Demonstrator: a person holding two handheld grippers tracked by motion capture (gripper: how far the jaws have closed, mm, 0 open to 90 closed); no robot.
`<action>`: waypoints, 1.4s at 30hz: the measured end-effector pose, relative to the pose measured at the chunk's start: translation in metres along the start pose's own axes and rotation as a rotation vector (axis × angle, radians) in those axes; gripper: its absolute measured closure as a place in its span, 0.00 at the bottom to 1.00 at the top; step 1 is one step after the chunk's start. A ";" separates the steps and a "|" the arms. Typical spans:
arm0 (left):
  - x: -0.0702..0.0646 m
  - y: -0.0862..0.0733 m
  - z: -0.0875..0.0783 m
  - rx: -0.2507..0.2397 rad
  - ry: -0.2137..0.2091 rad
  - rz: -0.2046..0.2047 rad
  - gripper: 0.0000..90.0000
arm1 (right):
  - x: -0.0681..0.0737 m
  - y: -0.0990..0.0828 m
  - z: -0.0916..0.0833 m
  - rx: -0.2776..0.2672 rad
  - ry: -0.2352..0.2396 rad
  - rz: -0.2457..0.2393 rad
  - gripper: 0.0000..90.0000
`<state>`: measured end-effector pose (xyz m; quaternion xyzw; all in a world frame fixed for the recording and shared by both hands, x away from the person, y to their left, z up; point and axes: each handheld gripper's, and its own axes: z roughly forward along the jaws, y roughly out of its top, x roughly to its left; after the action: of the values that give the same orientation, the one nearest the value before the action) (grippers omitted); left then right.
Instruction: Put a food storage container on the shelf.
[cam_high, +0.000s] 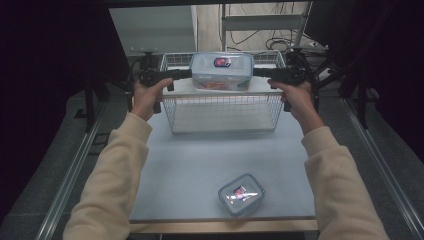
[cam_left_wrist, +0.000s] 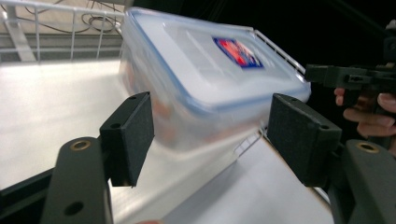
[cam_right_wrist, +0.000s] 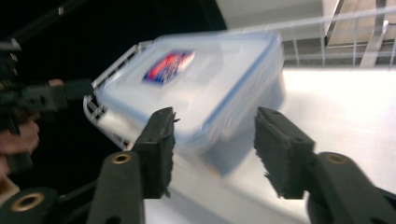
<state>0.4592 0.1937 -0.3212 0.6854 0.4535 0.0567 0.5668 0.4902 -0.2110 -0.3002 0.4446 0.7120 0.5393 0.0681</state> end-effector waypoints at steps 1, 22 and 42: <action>-0.003 -0.005 -0.002 0.009 0.001 0.010 0.36 | 0.001 -0.003 -0.002 0.005 0.003 -0.009 0.63; -0.026 -0.097 -0.005 0.083 -0.090 0.074 0.37 | 0.023 -0.044 0.029 0.111 0.083 -0.147 1.00; -0.013 -0.131 -0.002 0.110 -0.103 0.054 0.36 | 0.015 -0.027 0.054 0.082 0.002 -0.092 1.00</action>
<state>0.3779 0.1792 -0.4238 0.7296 0.4075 0.0114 0.5491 0.4976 -0.1628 -0.3390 0.4133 0.7533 0.5062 0.0738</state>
